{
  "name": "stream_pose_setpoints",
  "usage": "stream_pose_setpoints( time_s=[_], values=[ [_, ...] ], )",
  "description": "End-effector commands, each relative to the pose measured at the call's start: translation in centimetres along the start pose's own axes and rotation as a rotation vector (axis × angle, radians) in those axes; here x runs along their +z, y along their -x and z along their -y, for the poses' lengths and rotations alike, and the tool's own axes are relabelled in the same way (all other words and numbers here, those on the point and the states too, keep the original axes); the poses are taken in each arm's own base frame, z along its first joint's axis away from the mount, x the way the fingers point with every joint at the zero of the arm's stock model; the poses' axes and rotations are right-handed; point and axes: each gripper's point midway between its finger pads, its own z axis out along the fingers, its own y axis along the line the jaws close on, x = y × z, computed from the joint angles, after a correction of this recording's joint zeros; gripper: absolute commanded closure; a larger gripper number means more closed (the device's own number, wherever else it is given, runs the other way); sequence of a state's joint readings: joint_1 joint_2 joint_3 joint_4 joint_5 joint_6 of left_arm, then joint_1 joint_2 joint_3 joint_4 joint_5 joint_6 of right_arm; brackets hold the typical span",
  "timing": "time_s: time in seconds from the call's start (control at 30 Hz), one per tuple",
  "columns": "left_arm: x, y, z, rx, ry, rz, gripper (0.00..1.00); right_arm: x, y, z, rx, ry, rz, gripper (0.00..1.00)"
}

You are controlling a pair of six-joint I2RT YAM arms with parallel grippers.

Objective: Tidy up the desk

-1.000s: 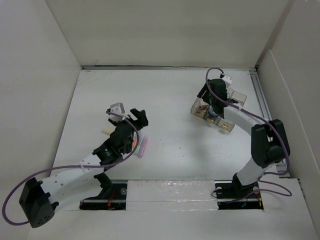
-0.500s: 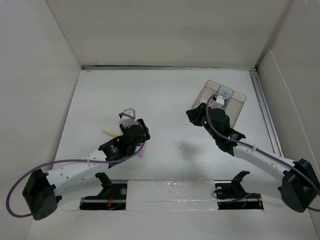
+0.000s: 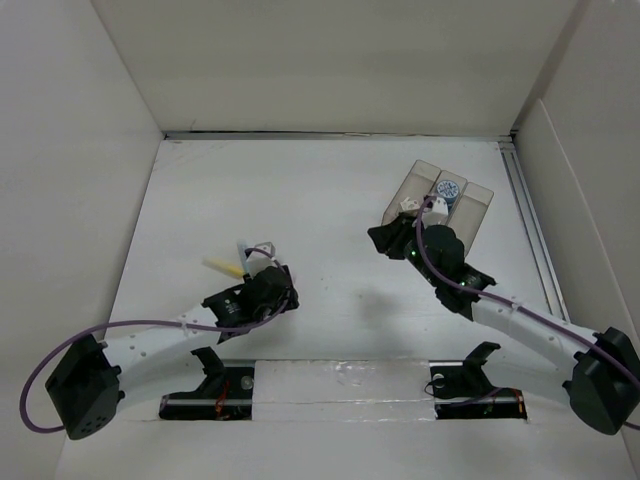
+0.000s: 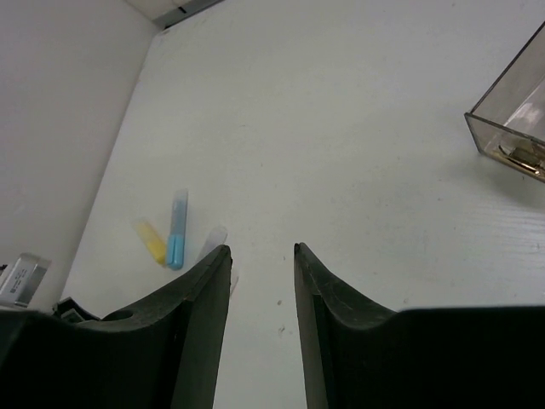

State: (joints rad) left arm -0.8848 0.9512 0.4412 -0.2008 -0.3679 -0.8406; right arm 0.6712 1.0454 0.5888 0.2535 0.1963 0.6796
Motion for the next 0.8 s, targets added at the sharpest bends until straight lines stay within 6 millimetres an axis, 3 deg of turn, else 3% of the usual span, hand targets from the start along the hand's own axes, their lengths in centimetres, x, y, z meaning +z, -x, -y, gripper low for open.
stream_pose_setpoints(
  time_s=[0.0, 0.6, 0.77],
  values=[
    [0.2, -0.8, 0.3, -0.009, -0.013, -0.034, 0.49, 0.0, 0.5, -1.7, 0.000, 0.068, 0.015, 0.59],
    [2.7, -1.6, -0.2, 0.101, 0.110, -0.089, 0.53, 0.3, -0.2, -1.6, -0.007, 0.073, -0.007, 0.58],
    [3.0, -2.1, -0.2, 0.133, 0.138, -0.097, 0.63, -0.5, 1.0, -1.7, 0.003, 0.071, 0.036, 0.57]
  ],
)
